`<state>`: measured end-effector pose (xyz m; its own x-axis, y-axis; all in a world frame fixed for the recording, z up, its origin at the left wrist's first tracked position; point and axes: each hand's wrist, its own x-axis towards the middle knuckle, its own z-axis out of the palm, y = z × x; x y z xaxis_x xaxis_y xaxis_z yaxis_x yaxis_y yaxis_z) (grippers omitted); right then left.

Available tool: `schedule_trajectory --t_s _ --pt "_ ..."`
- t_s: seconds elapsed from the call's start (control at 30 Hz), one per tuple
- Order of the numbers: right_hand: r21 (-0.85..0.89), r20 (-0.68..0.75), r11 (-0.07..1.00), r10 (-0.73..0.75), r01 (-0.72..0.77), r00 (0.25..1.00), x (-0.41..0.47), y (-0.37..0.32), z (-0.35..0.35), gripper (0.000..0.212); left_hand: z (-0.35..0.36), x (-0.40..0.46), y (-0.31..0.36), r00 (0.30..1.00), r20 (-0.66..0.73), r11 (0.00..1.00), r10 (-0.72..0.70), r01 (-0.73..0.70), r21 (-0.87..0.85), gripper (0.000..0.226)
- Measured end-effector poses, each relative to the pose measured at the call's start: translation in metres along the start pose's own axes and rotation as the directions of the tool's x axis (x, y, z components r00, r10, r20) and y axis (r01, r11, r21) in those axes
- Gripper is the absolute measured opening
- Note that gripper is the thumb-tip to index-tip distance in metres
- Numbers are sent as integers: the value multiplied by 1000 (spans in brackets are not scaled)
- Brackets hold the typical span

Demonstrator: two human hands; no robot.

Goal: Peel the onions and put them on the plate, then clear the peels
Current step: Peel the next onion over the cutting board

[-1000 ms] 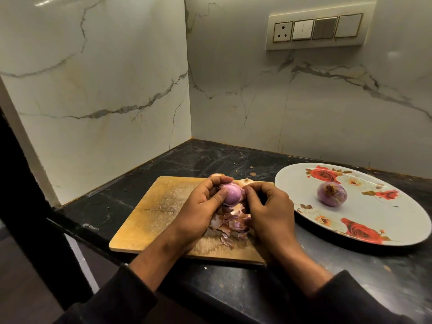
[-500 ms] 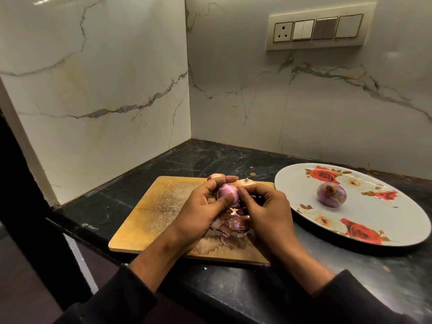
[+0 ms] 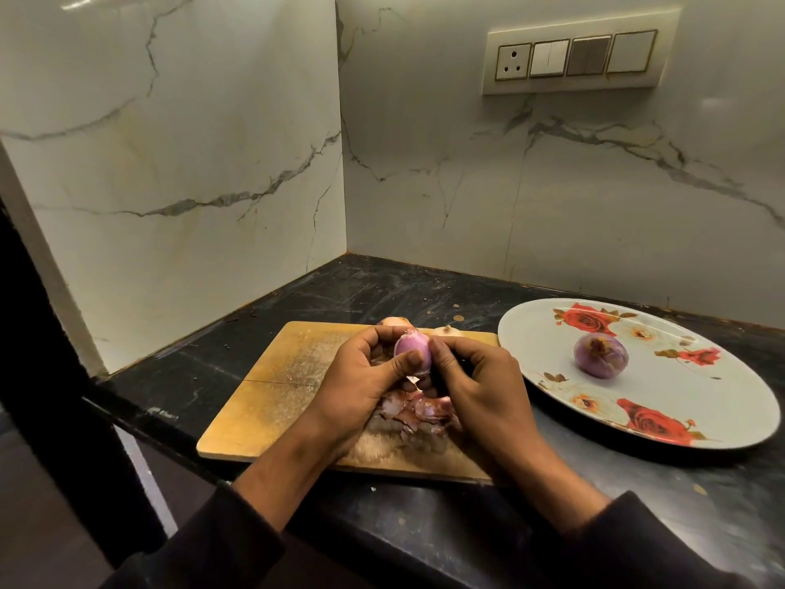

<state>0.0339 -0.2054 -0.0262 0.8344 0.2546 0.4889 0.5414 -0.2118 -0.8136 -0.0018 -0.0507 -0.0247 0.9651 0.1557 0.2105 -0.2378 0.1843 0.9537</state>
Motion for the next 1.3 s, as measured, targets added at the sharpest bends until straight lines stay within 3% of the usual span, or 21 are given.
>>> schedule_trajectory --t_s 0.5,0.77,0.9,1.1,1.3 --pt "-173 0 983 -59 58 998 2 1 -2 20 2 -3 2 999 35 999 16 -17 27 37" --pt "-117 -61 992 -64 56 996 2 1 1 15 2 -4 4 997 72 1000 16 -18 25 41" --pt "-125 -132 987 -118 102 984 0 -5 3 27 4 -5 5 997 75 999 30 -31 11 40" --pt "-82 -160 994 -82 70 984 -1 -2 3 17 3 -4 4 995 95 998 22 -16 -58 41" --pt "-56 -160 996 -84 76 983 -1 -3 3 23 3 -4 4 992 123 996 -26 36 -78 37"
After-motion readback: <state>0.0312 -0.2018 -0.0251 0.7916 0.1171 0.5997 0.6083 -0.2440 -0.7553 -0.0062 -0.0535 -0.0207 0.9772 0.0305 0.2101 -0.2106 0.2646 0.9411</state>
